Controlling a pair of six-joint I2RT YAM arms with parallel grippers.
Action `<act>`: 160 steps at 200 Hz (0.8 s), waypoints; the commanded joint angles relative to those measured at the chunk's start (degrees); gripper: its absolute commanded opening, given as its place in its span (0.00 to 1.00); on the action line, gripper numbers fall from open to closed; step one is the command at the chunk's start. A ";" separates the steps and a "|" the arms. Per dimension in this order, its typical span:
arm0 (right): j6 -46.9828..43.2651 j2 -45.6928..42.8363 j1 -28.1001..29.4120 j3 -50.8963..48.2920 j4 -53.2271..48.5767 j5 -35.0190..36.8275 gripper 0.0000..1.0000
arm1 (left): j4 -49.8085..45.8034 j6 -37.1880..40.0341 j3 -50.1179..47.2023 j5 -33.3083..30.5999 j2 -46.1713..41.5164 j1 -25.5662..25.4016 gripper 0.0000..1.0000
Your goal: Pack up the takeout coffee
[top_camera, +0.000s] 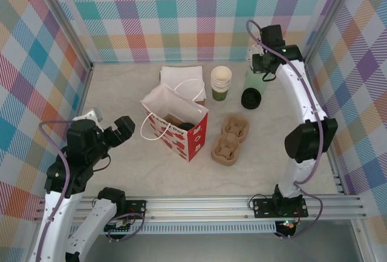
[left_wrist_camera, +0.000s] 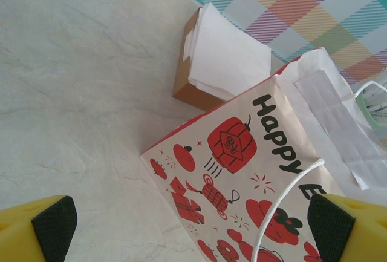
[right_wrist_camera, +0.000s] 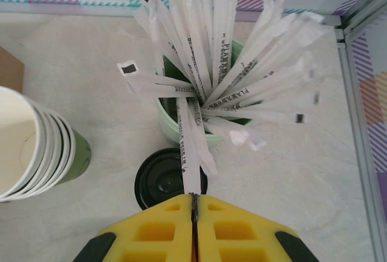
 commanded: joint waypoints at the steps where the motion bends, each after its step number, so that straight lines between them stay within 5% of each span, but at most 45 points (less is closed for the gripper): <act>1: 0.40 -4.73 -0.35 -1.70 -1.83 -1.82 0.09 | -0.41 0.74 2.13 0.25 0.28 0.56 1.00; 99: 0.73 -21.84 -0.34 -1.27 -13.91 -12.86 0.09 | 1.75 -3.53 2.22 4.24 2.09 0.61 1.00; 160: -0.05 -27.87 -0.39 4.01 -18.91 -29.78 0.09 | 2.42 -9.03 2.23 6.61 4.15 0.61 1.00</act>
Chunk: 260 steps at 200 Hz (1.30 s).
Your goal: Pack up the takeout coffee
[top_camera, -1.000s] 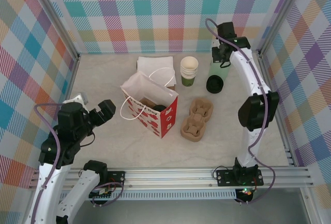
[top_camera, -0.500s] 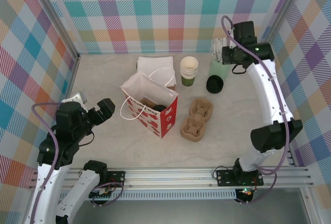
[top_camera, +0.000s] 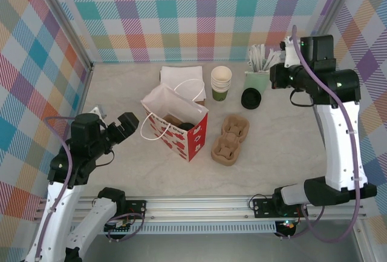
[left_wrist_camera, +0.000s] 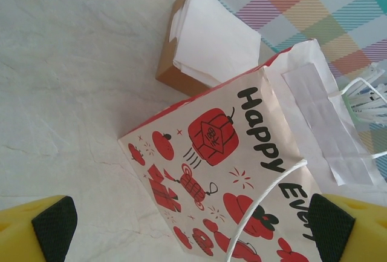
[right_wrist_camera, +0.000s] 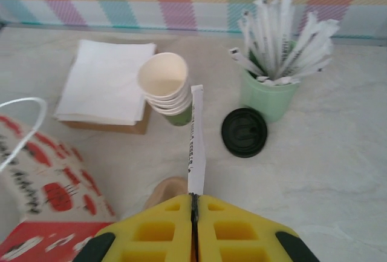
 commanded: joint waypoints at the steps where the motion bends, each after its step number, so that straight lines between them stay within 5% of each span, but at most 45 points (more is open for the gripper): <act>1: -0.03 -2.40 -0.37 2.42 -2.64 -10.88 0.09 | 1.73 -3.07 1.62 1.50 -0.07 0.59 1.00; 63: 4.54 -4.36 2.00 3.33 2.25 -31.55 0.07 | 0.08 -5.13 1.50 1.78 0.61 0.59 1.00; 152: 1.05 8.46 25.54 9.65 -0.60 -14.17 0.07 | -3.02 -10.80 -0.41 -0.26 5.18 0.59 0.97; 231: -0.11 26.66 33.05 19.53 -1.64 -14.72 0.10 | 5.35 -13.82 -8.04 7.34 10.22 0.59 0.97; 260: 0.19 31.05 33.18 23.78 -2.43 -16.50 0.28 | 6.46 -14.13 -9.52 6.92 11.52 0.67 0.98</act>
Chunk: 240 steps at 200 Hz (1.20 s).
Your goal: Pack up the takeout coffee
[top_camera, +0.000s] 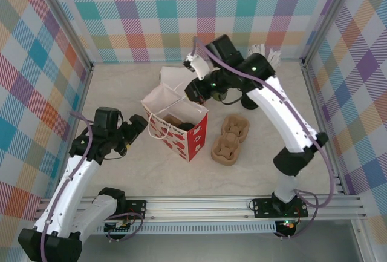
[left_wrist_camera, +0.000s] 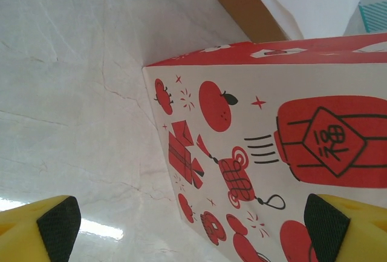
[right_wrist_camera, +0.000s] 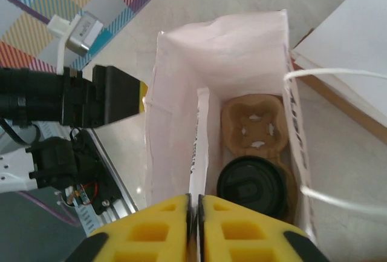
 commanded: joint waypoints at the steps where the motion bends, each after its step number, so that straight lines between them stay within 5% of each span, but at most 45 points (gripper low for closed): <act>1: -0.85 1.69 0.33 4.28 -1.81 -2.17 0.28 | 3.25 -1.27 -1.23 1.51 0.27 0.65 0.98; 33: -0.98 -0.08 0.06 4.86 -2.06 2.01 0.46 | 4.57 -1.55 -2.73 1.45 1.46 0.81 0.99; 105: 0.26 -15.04 -0.48 -8.04 -0.49 18.33 0.58 | 8.43 0.92 -3.54 1.49 9.15 2.67 1.00; 153: 1.06 -22.99 -0.65 -17.89 2.25 22.48 0.61 | 12.22 2.75 -2.66 1.37 15.73 2.90 1.00; 240: 2.70 -24.29 -0.74 -21.71 4.34 23.52 0.61 | 17.29 5.49 3.16 3.65 27.88 -1.30 0.99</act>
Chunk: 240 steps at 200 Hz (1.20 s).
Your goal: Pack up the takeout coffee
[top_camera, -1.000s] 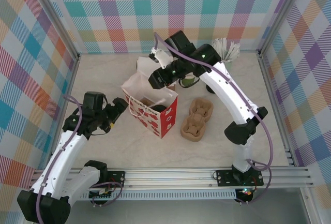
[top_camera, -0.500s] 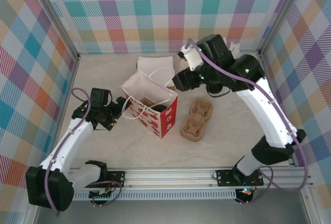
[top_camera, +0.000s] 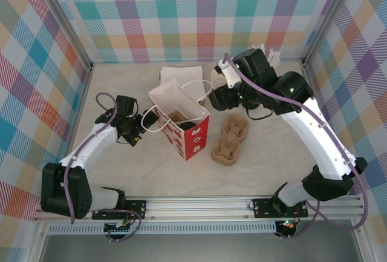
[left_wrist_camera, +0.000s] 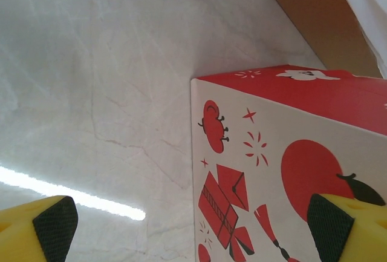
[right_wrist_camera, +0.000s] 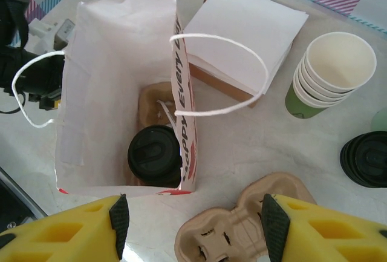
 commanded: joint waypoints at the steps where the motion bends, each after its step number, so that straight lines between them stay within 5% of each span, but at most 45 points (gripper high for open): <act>1: 1.27 -0.72 -0.17 -0.75 1.49 1.08 0.61 | 2.54 1.33 2.49 0.91 2.46 -2.03 0.99; 145: 3.37 -2.57 -0.87 -5.03 2.13 3.21 0.62 | 3.97 2.97 15.63 0.79 18.65 -12.26 1.00; 240: 4.01 -4.68 -1.68 -8.35 2.87 3.81 0.62 | -3.65 8.53 16.68 4.94 10.80 -0.55 1.00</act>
